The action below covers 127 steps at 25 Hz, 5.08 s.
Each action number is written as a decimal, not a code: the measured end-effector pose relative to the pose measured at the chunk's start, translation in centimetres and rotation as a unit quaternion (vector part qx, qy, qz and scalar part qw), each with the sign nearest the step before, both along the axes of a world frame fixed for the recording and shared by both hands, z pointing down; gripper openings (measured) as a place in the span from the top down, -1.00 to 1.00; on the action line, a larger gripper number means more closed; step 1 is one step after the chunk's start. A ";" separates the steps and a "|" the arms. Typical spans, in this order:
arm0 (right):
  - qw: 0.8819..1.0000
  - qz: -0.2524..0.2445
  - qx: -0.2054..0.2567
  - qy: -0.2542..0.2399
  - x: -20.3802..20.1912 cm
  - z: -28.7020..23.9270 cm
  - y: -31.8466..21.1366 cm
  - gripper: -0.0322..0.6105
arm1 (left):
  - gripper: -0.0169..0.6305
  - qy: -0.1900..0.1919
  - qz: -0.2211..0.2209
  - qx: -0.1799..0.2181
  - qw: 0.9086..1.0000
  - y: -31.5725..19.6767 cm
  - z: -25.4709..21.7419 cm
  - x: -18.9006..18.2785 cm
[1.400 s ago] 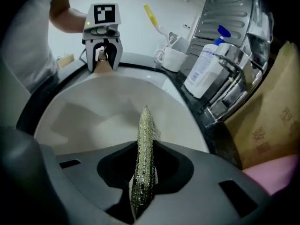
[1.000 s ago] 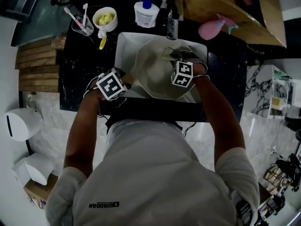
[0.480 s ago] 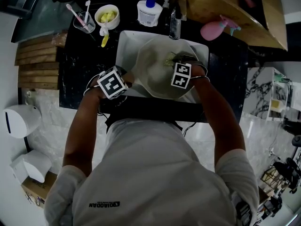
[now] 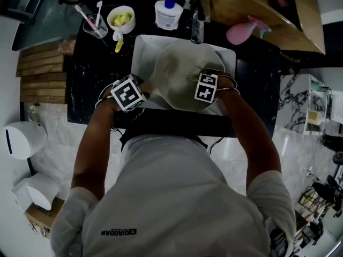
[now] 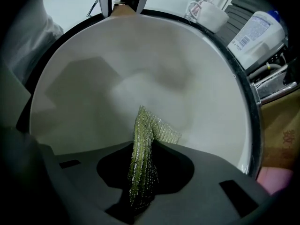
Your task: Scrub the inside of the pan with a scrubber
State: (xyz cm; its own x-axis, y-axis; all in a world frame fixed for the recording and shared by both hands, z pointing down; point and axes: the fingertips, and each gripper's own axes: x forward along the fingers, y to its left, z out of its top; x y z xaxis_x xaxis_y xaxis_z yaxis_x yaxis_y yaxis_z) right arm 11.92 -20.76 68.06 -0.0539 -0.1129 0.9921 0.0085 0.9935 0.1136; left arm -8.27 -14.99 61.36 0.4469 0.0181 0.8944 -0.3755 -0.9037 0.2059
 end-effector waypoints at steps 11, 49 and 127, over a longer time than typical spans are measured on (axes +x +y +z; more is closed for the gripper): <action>0.993 -0.004 -0.118 -0.022 -1.1 -0.6 5.7 0.60 | 0.27 -0.008 0.000 0.008 1.000 -0.4 -1.4 0.1; 0.827 0.293 -0.060 -0.476 -1.1 -17.7 7.9 0.62 | 0.56 0.143 -0.218 0.161 0.952 2.6 -14.0 4.8; 0.713 0.399 0.118 -0.564 -1.1 -28.4 34.4 0.65 | 0.90 0.277 -0.227 0.211 0.910 28.3 -22.0 10.1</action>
